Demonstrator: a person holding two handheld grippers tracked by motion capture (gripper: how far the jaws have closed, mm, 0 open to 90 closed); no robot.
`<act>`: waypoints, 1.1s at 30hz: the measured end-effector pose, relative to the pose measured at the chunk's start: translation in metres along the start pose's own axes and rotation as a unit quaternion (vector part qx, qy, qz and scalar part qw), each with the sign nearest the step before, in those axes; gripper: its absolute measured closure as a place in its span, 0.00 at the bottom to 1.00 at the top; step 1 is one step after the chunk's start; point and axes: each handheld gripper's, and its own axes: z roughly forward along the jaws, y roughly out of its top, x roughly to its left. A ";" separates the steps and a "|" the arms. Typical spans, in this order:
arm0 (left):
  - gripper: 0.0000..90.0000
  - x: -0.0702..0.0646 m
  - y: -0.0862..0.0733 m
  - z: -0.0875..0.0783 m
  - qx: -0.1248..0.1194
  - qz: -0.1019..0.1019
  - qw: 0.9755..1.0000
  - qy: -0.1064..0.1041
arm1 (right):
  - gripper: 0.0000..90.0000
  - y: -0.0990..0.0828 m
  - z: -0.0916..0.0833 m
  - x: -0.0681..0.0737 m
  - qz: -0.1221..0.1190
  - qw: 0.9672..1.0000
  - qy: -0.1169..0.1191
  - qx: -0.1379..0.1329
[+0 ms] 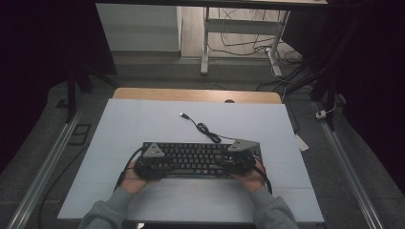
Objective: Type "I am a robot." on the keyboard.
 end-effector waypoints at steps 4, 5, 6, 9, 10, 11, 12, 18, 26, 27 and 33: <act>0.50 0.004 0.000 -0.005 -0.012 -0.012 1.000 0.002 | 0.55 0.000 0.000 0.000 0.000 1.000 0.001 -0.001; 0.48 0.005 0.000 -0.007 -0.016 -0.015 1.000 0.003 | 0.55 0.000 0.000 0.000 0.000 1.000 0.001 -0.002; 0.47 0.006 0.000 -0.008 -0.019 -0.019 1.000 0.004 | 0.55 0.000 0.000 0.000 0.000 1.000 0.001 -0.002; 0.43 0.009 0.001 -0.011 -0.020 -0.025 0.999 0.006 | 0.55 0.000 0.000 0.000 0.001 1.000 0.002 -0.003; 0.42 0.010 0.001 -0.012 -0.021 -0.028 0.999 0.007 | 0.55 0.000 0.000 0.000 0.001 1.000 0.002 -0.004; 0.42 0.010 0.001 -0.012 -0.022 -0.031 0.999 0.007 | 0.55 0.000 0.000 0.000 0.001 1.000 0.002 -0.004; 0.41 0.011 0.001 -0.013 -0.021 -0.032 0.999 0.007 | 0.55 0.000 0.000 0.000 0.001 1.000 0.002 -0.004; 0.37 0.013 0.002 -0.015 -0.024 -0.036 0.999 0.008 | 0.55 0.000 0.000 -0.001 0.001 1.000 0.001 -0.003; 0.37 0.019 0.001 -0.020 -0.029 -0.045 0.998 0.016 | 0.55 0.000 -0.001 0.000 0.000 1.000 0.000 -0.003; 0.38 0.021 0.001 -0.021 -0.030 -0.049 0.998 0.021 | 0.55 0.000 -0.001 0.000 0.001 1.000 -0.001 -0.003; 0.39 0.032 -0.002 -0.025 -0.028 -0.070 0.996 0.042 | 0.55 0.000 -0.001 -0.001 0.001 1.000 -0.002 -0.003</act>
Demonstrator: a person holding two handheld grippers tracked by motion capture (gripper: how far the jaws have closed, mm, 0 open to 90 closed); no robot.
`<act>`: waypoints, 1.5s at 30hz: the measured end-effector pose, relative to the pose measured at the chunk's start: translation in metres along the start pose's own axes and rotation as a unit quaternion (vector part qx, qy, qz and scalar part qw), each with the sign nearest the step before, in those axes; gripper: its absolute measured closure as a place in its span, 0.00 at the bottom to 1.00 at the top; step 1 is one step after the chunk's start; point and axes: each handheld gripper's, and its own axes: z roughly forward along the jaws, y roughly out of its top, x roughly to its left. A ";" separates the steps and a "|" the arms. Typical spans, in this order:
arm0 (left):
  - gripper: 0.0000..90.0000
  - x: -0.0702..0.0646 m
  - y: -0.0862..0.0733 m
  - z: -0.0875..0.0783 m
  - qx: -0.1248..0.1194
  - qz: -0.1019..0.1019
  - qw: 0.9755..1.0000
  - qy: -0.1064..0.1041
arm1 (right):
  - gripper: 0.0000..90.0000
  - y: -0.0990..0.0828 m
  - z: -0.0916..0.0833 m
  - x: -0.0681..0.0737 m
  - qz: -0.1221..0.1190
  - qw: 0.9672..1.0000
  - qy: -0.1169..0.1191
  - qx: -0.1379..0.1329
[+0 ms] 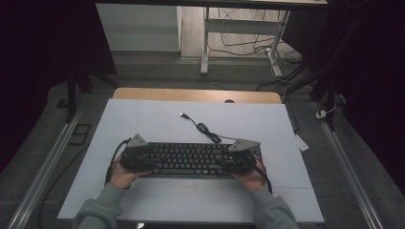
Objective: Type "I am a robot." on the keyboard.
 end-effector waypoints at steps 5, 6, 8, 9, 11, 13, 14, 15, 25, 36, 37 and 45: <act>0.45 0.006 -0.002 0.000 0.007 -0.010 1.000 0.022 | 0.55 0.000 0.000 0.000 -0.001 1.000 0.000 0.002; 0.46 0.007 -0.002 0.000 0.007 -0.012 1.000 0.024 | 0.55 0.000 0.000 0.000 -0.001 1.000 0.000 0.001; 0.49 0.008 -0.003 0.000 0.010 -0.012 0.999 0.030 | 0.55 0.000 0.000 0.000 -0.001 1.000 -0.001 0.002; 0.50 0.008 -0.003 0.001 0.012 -0.013 0.999 0.034 | 0.55 0.000 0.000 0.000 -0.001 1.000 -0.001 0.003; 0.53 0.009 -0.004 0.001 0.015 -0.010 0.999 0.038 | 0.55 0.000 0.000 0.000 -0.001 1.000 -0.001 0.002; 0.57 0.010 -0.004 0.002 0.018 -0.010 0.999 0.042 | 0.55 0.000 0.000 0.000 -0.001 1.000 -0.001 0.003; 0.59 0.010 -0.005 0.002 0.019 -0.009 0.999 0.044 | 0.55 0.000 0.000 0.000 -0.001 1.000 -0.001 0.003; 0.62 0.011 -0.005 0.002 0.020 -0.009 0.999 0.045 | 0.55 0.000 0.001 0.000 -0.001 1.000 -0.001 0.004; 0.91 0.016 -0.008 0.004 0.032 -0.007 0.998 0.051 | 0.55 -0.001 0.002 0.000 -0.003 1.000 -0.001 0.007; 0.99 0.017 -0.012 0.011 0.058 0.002 0.997 0.053 | 0.55 -0.001 0.002 0.000 -0.004 1.000 -0.001 0.009; 0.99 0.017 -0.012 0.012 0.061 0.003 0.997 0.054 | 0.55 -0.001 0.002 0.000 -0.004 1.000 -0.001 0.009; 0.99 0.015 -0.015 0.020 0.083 0.013 0.995 0.057 | 0.55 -0.001 0.002 0.000 -0.005 1.000 -0.001 0.010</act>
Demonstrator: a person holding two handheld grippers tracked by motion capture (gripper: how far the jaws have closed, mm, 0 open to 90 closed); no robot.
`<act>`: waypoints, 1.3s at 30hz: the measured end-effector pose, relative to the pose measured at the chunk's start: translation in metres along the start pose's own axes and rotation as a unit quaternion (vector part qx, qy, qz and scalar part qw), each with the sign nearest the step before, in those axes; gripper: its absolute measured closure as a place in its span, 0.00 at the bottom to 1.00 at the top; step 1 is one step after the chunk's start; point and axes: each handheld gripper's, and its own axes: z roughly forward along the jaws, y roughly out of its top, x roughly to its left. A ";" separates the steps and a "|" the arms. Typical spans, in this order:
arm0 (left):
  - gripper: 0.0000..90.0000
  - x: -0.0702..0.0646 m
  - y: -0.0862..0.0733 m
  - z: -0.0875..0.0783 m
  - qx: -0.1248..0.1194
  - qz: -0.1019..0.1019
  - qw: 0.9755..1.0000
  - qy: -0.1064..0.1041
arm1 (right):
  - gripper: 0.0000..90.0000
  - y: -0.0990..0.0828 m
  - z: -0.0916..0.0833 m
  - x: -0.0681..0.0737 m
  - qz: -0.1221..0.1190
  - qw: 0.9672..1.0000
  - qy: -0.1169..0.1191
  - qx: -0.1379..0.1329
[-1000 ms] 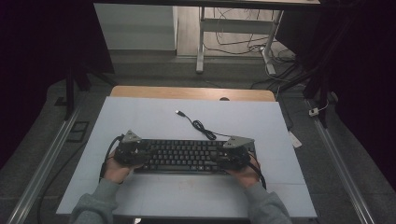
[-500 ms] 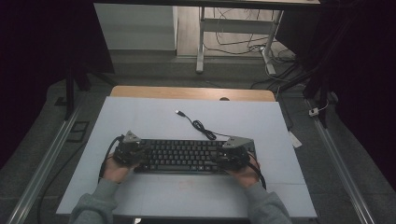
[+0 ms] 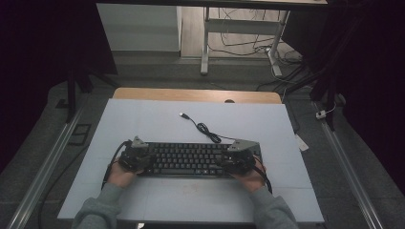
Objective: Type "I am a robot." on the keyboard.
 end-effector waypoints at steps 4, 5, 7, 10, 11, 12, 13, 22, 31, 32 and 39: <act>0.99 0.000 -0.001 0.002 0.004 0.001 1.000 0.002 | 0.55 0.000 0.000 0.000 0.000 1.000 0.000 0.000; 0.99 0.000 -0.001 0.002 0.004 0.000 1.000 0.003 | 0.55 0.000 0.000 0.000 0.000 1.000 0.000 0.000; 0.99 0.000 -0.001 0.003 0.006 -0.001 1.000 0.003 | 0.55 0.000 0.000 0.000 0.000 1.000 0.000 0.000; 0.99 0.000 -0.001 0.003 0.006 0.000 1.000 0.003 | 0.55 0.000 0.000 0.000 0.000 1.000 0.000 0.000; 0.99 0.000 -0.001 0.003 0.006 0.000 1.000 0.003 | 0.55 0.000 0.000 0.000 0.000 1.000 0.000 0.000; 0.99 0.000 -0.001 0.003 0.006 0.000 1.000 0.003 | 0.55 0.000 0.000 0.000 0.000 1.000 -0.001 0.000; 0.99 0.000 -0.001 0.003 0.006 0.000 1.000 0.003 | 0.55 0.000 0.000 0.000 0.000 1.000 -0.001 0.000; 0.99 -0.002 -0.002 0.005 0.010 0.000 1.000 0.007 | 0.55 0.000 0.000 0.000 0.000 1.000 -0.001 0.000; 0.86 0.000 0.001 -0.009 -0.041 -0.012 0.999 -0.006 | 0.54 0.000 -0.001 0.000 0.000 1.000 -0.001 -0.003; 0.82 0.001 0.001 -0.011 -0.047 -0.015 0.999 -0.007 | 0.54 0.000 -0.001 -0.001 0.001 1.000 -0.002 -0.003; 0.46 0.003 0.002 -0.018 -0.064 -0.027 0.997 -0.022 | 0.54 0.000 -0.001 0.000 0.000 1.000 -0.001 -0.003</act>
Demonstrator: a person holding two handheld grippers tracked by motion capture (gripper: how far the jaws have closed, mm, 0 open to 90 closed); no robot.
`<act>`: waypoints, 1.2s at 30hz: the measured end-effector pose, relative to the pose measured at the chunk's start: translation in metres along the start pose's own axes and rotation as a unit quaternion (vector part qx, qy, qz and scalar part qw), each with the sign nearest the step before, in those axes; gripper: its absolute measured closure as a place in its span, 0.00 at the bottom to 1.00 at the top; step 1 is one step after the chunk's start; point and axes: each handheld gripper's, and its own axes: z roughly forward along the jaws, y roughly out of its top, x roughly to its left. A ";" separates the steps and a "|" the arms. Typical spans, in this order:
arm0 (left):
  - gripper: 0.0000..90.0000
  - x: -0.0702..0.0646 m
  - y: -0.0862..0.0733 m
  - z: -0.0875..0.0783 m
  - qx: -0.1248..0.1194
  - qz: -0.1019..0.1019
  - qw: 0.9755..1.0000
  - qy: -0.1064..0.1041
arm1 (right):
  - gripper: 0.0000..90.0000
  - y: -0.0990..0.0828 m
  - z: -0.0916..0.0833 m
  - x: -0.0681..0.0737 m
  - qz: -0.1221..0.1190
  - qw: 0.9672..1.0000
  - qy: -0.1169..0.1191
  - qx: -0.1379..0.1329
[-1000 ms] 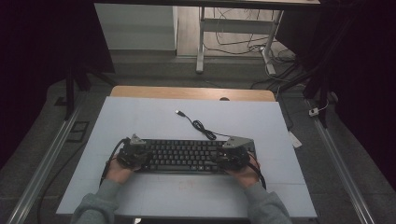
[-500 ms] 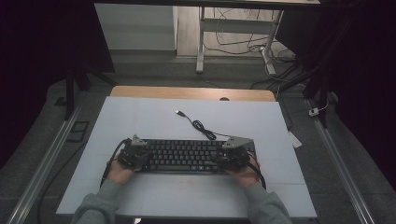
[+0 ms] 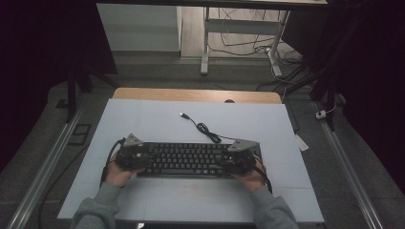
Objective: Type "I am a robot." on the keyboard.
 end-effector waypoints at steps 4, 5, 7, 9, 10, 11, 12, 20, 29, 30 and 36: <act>0.40 -0.001 0.001 -0.001 -0.001 0.004 1.000 -0.004 | 0.54 0.000 0.000 0.000 -0.001 1.000 -0.001 0.000; 0.39 -0.001 0.001 -0.001 -0.001 0.006 1.000 -0.006 | 0.54 0.000 0.000 0.000 0.000 1.000 0.000 -0.001; 0.37 -0.001 0.002 -0.001 0.000 0.007 1.000 -0.010 | 0.54 0.000 0.000 -0.001 0.000 1.000 -0.001 0.001; 0.33 -0.002 0.003 -0.002 0.000 0.004 1.000 -0.010 | 0.54 0.000 0.000 -0.001 0.000 1.000 -0.001 0.002; 0.30 -0.001 0.003 -0.003 0.000 0.001 1.000 -0.009 | 0.54 0.000 0.000 -0.001 0.000 1.000 -0.001 0.002; 0.28 -0.001 0.004 -0.003 0.000 -0.001 1.000 -0.011 | 0.54 0.000 0.000 -0.001 0.000 1.000 -0.002 0.002; 0.26 -0.001 0.004 -0.004 -0.001 -0.002 1.000 -0.013 | 0.54 0.000 0.000 -0.001 0.000 1.000 -0.002 0.002; 0.26 -0.003 0.005 -0.007 -0.007 0.005 1.000 -0.024 | 0.54 0.000 -0.001 -0.001 0.000 1.000 -0.001 0.001; 0.29 -0.013 0.008 -0.010 -0.016 0.032 0.998 -0.046 | 0.54 0.000 0.000 -0.001 -0.001 1.000 -0.003 0.002; 0.30 -0.015 0.009 -0.011 -0.017 0.037 0.998 -0.048 | 0.54 0.000 0.000 -0.001 -0.001 1.000 -0.003 0.003; 0.31 -0.024 0.011 -0.010 -0.012 0.054 0.997 -0.055 | 0.53 0.000 0.000 0.000 -0.003 1.000 -0.004 0.005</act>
